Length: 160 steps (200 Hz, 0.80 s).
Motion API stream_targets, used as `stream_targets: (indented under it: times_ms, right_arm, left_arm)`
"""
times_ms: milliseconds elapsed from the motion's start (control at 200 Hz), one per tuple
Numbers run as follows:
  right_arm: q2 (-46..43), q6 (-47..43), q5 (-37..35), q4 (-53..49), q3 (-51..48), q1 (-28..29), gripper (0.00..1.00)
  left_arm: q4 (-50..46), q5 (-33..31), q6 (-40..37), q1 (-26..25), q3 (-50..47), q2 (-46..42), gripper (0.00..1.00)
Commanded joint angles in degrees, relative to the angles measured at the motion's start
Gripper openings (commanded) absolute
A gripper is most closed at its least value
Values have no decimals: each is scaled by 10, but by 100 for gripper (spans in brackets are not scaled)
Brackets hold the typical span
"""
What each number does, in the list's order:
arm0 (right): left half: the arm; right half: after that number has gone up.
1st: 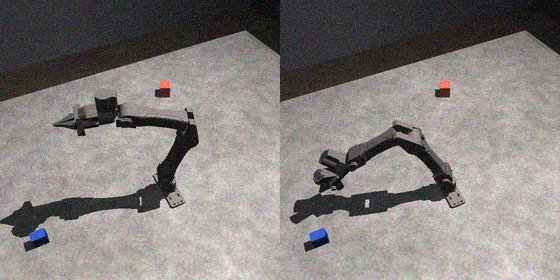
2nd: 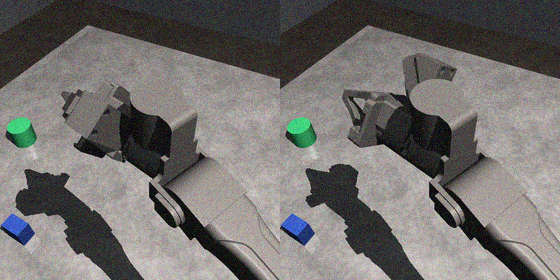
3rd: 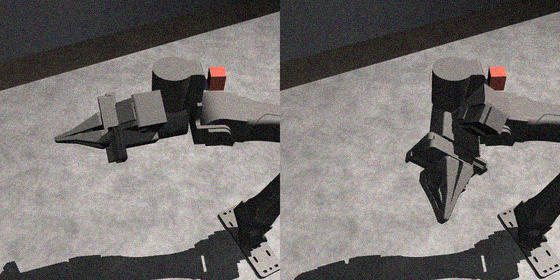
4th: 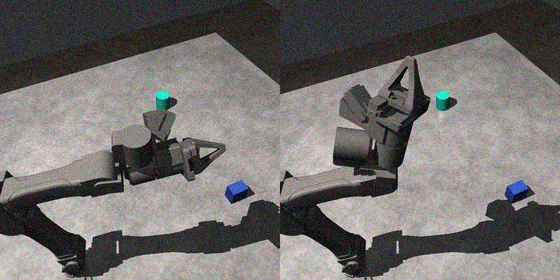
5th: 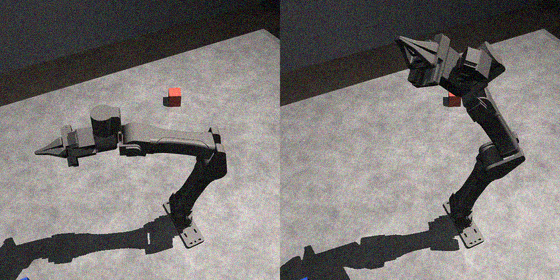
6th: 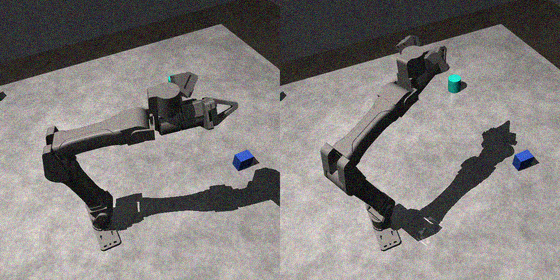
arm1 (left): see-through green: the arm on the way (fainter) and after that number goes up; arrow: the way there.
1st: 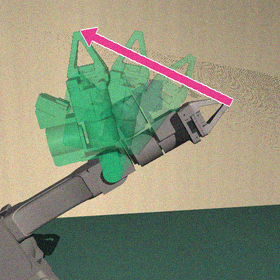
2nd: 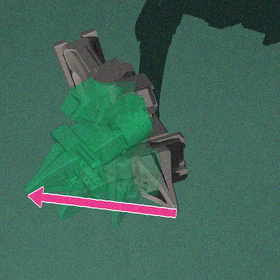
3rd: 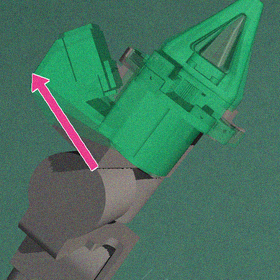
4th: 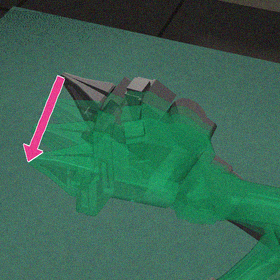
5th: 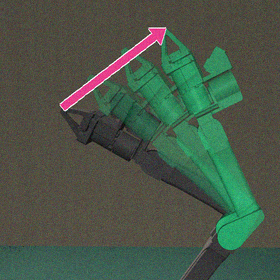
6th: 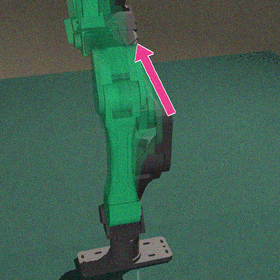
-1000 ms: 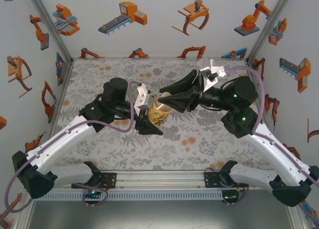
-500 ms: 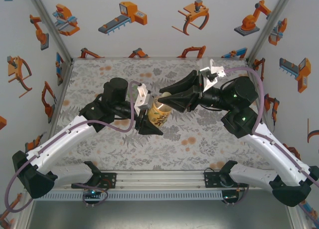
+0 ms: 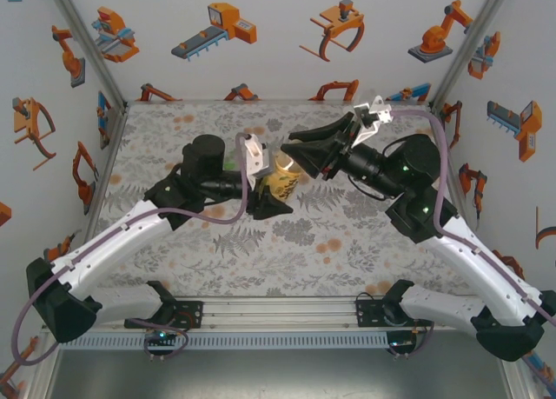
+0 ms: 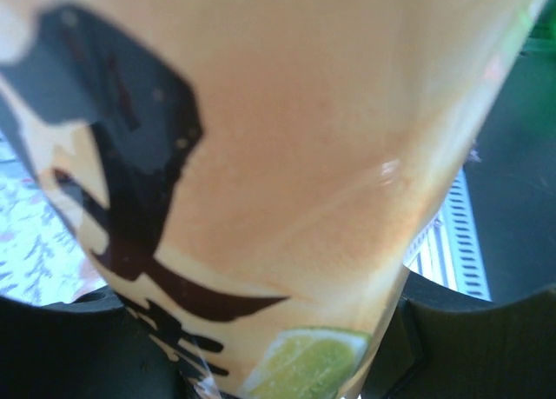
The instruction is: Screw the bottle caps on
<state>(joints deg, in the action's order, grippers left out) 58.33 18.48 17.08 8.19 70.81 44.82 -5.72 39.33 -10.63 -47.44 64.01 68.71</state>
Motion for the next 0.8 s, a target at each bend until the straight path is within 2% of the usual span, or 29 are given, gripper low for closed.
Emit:
stream_targets:
  times_ms: [0, 130, 290, 376, 446, 521, 611, 796]
  right_arm:
    - [15, 37, -158, -33, -3, 0, 0]
    - [32, 58, -240, -46, 1, 0, 0]
    - [48, 101, -341, -55, -2, 0, 0]
    - [59, 137, -390, -72, 0, 1, 0]
    - [70, 201, -447, -112, 11, 1, 0]
    - [84, 251, -490, -172, 35, 2, 0]
    - [93, 279, -519, -206, 48, 4, 0]
    - [79, 229, -506, -172, 43, 4, 0]
  left_arm:
    - [71, -114, 22, -13, 0, 9, 0]
    - [76, -261, 23, -36, 14, 31, 0]
    - [40, -473, 26, -70, 58, 79, 0]
    - [57, -554, 9, -90, 60, 98, 0]
    - [86, -610, -11, -106, 51, 107, 0]
    - [110, -623, -17, -110, 45, 112, 0]
    - [92, -624, -20, -110, 64, 126, 0]
    - [76, -609, -38, -109, 80, 138, 0]
